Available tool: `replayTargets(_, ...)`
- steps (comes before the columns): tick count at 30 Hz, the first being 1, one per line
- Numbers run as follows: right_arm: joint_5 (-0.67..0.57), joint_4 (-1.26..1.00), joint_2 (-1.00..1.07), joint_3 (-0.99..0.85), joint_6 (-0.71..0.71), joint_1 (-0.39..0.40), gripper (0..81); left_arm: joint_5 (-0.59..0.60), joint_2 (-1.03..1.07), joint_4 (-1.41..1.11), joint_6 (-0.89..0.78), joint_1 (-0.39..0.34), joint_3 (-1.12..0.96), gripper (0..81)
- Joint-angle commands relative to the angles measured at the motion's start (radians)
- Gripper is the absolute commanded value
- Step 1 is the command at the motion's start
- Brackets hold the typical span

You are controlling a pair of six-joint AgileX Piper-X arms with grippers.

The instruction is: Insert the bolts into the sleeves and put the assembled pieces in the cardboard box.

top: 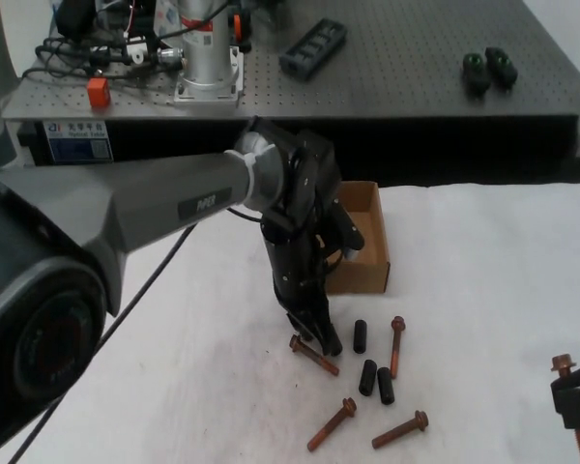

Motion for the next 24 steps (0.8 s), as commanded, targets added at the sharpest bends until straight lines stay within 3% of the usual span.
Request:
replayTargets(1, -0.016, -0.026, -0.007, -0.001, 0.005, -0.006, 5.5, -0.012, -0.037, -0.042, -0.063, 0.002, -0.041, 0.7)
replayTargets(4, -0.059, -0.083, -0.007, 0.003, 0.026, -0.006, 5.5, -0.013, -0.128, -0.042, -0.152, 0.014, -0.039, 0.7)
replayTargets(6, -0.159, -0.166, -0.007, 0.023, 0.104, -0.003, 5.5, 0.062, -0.21, -0.044, -0.228, 0.031, -0.018, 0.7)
replayTargets(8, -0.297, -0.342, -0.003, 0.065, 0.198, 0.001, 5.5, 0.161, -0.299, -0.075, -0.289, 0.051, 0.059, 0.7)
replayTargets(11, -0.437, -0.664, 0.014, 0.142, 0.417, 0.032, 5.5, 0.211, -0.462, -0.179, -0.376, 0.066, 0.249, 0.7)
replayTargets(18, -0.446, -1.356, 0.131, 0.205, 0.748, 0.19, 5.5, 0.617, -0.859, -0.62, -0.46, 0.023, 0.75, 0.7)
replayTargets(20, -0.446, -1.494, 0.178, 0.205, 0.81, 0.232, 5.5, 0.663, -0.936, -0.72, -0.5, 0.001, 0.836, 0.7)
replayTargets(24, -0.446, -1.555, 0.234, 0.203, 0.858, 0.288, 5.5, 0.68, -1.044, -0.822, -0.572, -0.025, 0.935, 0.7)
